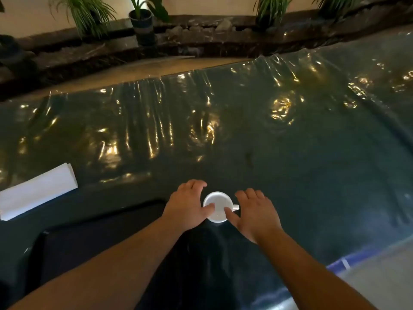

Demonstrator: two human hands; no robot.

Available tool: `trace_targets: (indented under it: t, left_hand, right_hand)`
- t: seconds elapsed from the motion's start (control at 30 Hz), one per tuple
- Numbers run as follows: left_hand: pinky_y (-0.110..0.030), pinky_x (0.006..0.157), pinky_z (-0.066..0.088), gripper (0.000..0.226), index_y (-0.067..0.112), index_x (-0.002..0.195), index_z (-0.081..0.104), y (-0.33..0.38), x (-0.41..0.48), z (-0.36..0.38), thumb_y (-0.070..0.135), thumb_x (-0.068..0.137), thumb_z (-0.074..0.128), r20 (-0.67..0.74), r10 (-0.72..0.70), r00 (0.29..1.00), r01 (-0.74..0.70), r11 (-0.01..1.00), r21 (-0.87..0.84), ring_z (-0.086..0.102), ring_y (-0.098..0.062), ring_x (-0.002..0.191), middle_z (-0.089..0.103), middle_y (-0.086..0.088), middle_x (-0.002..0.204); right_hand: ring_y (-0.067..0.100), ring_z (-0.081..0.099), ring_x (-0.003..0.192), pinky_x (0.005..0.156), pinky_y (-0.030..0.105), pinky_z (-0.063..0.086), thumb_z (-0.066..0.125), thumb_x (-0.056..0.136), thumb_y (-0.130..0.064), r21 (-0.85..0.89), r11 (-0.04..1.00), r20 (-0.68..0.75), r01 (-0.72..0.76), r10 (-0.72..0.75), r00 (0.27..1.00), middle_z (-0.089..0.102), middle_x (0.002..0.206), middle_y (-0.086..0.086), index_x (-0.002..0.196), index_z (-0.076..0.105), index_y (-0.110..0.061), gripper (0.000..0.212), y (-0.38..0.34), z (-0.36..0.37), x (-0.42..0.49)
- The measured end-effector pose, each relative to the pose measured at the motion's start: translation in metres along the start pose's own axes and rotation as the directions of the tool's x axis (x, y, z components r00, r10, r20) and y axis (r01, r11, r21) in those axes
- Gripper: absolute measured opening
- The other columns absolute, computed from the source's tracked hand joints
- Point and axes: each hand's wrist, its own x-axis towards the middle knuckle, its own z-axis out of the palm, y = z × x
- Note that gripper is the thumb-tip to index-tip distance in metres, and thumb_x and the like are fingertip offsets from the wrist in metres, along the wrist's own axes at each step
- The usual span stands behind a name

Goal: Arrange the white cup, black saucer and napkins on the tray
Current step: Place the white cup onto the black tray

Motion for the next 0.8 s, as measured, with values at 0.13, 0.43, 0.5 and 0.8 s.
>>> trace_targets:
  t: [0.13, 0.43, 0.5, 0.8]
  left_hand:
    - [-0.040, 0.106, 0.046, 0.073, 0.030, 0.149, 0.036, 0.007, 0.006, 0.012, 0.051, 0.087, 0.068, 0.100, -0.097, 0.990, 0.110, 0.986, -0.126, 0.046, -0.019, 0.134, 0.044, 0.004, 0.152]
    - [-0.038, 0.107, 0.044, 0.060, 0.029, 0.156, 0.033, 0.011, 0.018, 0.031, 0.037, 0.100, 0.053, 0.272, -0.149, 0.951, 0.220, 0.942, -0.254, 0.050, -0.023, 0.133, 0.045, -0.002, 0.155]
    - [-0.037, 0.107, 0.043, 0.058, 0.027, 0.156, 0.033, 0.012, 0.017, 0.031, 0.033, 0.101, 0.051, 0.275, -0.171, 0.946, 0.246, 0.931, -0.270, 0.049, -0.024, 0.135, 0.043, -0.003, 0.156]
    - [-0.023, 0.067, 0.045, 0.047, 0.021, 0.137, 0.050, -0.005, -0.010, 0.020, 0.035, 0.093, 0.061, 0.167, -0.345, 0.924, 0.383, 0.822, -0.421, 0.063, -0.020, 0.102, 0.059, -0.003, 0.129]
  right_hand:
    - [0.015, 0.061, 0.088, 0.073, 0.032, 0.054, 0.041, 0.098, -0.068, 0.173, 0.975, 0.085, -0.139, 0.126, 0.988, 0.068, 0.107, -0.005, 0.123, 0.057, -0.025, 0.053, -0.007, 0.010, -0.008]
    - [0.017, 0.071, 0.077, 0.072, 0.041, 0.061, 0.046, 0.102, -0.044, 0.641, 0.539, 0.426, -0.547, 0.344, 0.837, 0.071, 0.091, -0.003, 0.110, 0.066, -0.018, 0.034, -0.030, 0.039, -0.002]
    - [0.020, 0.075, 0.079, 0.079, 0.044, 0.063, 0.048, 0.103, -0.035, 0.714, 0.360, 0.495, -0.601, 0.347, 0.796, 0.072, 0.101, 0.002, 0.114, 0.063, -0.017, 0.025, -0.034, 0.040, 0.000]
    - [0.022, 0.071, 0.091, 0.080, 0.049, 0.063, 0.051, 0.098, -0.019, 0.797, 0.356, 0.371, -0.488, 0.349, 0.861, 0.070, 0.104, -0.002, 0.118, 0.066, -0.024, 0.026, -0.066, 0.024, 0.006]
